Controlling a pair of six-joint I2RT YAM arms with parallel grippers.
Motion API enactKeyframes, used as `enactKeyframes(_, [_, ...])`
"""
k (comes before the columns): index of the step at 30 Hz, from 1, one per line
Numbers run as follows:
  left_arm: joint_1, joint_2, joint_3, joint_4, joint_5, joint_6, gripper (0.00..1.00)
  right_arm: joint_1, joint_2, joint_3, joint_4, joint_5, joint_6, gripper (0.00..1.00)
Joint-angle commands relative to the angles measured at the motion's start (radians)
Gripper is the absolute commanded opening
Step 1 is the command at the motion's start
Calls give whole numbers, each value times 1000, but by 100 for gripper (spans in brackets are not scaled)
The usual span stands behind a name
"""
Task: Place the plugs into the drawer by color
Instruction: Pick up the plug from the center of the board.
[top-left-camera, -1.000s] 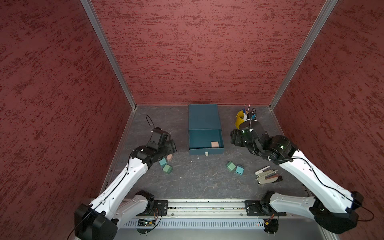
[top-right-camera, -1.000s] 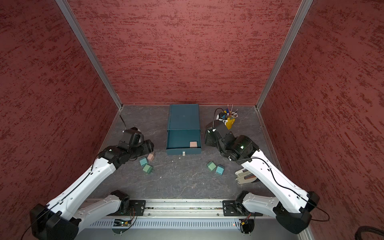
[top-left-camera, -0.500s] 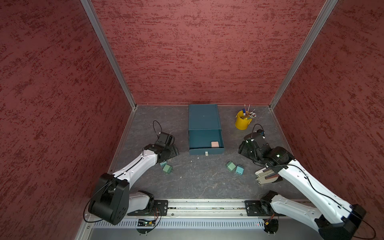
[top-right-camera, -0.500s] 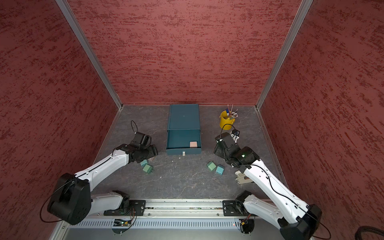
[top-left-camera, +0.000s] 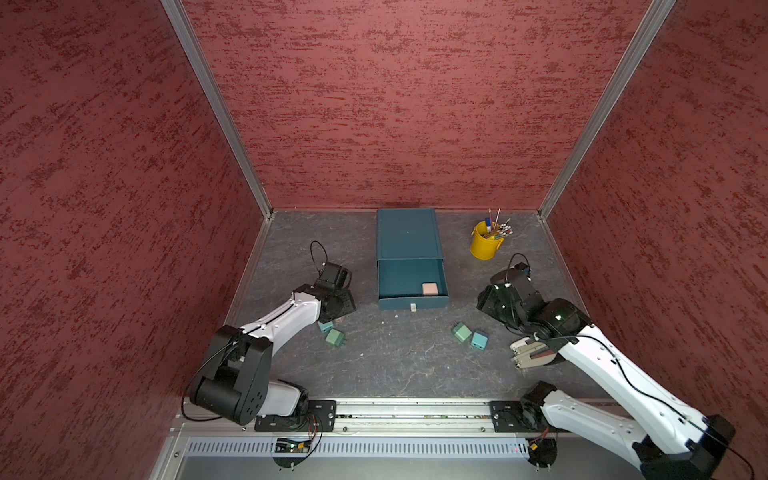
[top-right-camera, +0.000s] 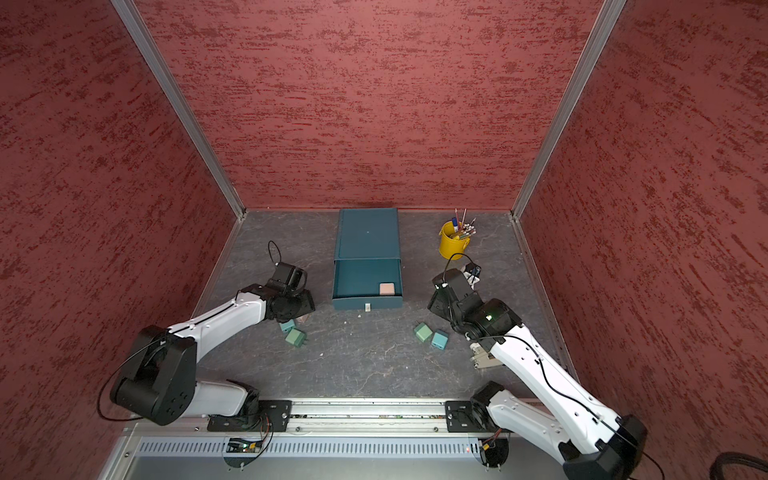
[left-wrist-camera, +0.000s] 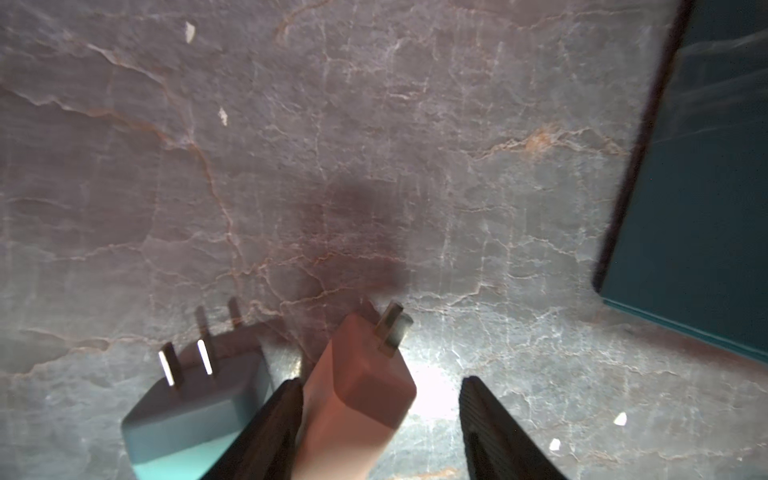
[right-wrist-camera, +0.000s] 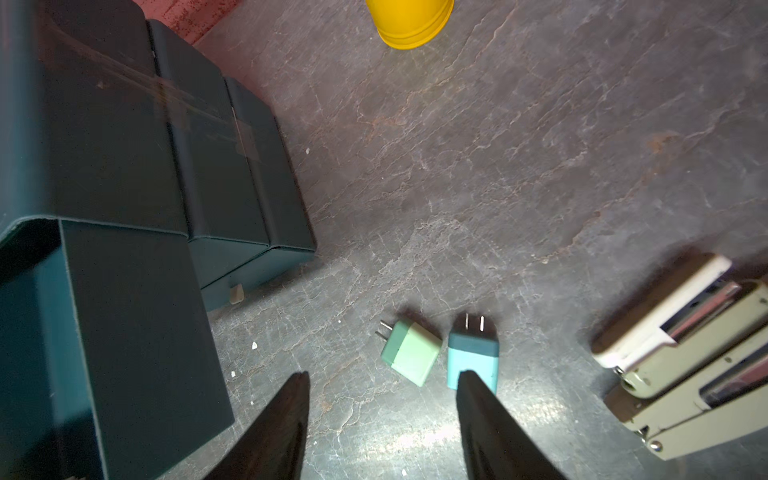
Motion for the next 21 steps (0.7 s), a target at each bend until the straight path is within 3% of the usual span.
enactKeyframes(1, [-9, 27, 31, -27, -31, 12, 58, -7, -17, -11, 25, -6, 13, 60])
enactKeyframes(9, [-48, 32, 29, -43, -50, 1, 45, -9, -27, -33, 36, -11, 18, 60])
enactKeyframes(17, [-49, 40, 36, -60, -78, 2, 19, -9, -42, -41, 34, -12, 14, 59])
enactKeyframes(21, [-58, 27, 53, -88, -81, -4, 2, -8, -52, -45, 31, -8, 10, 59])
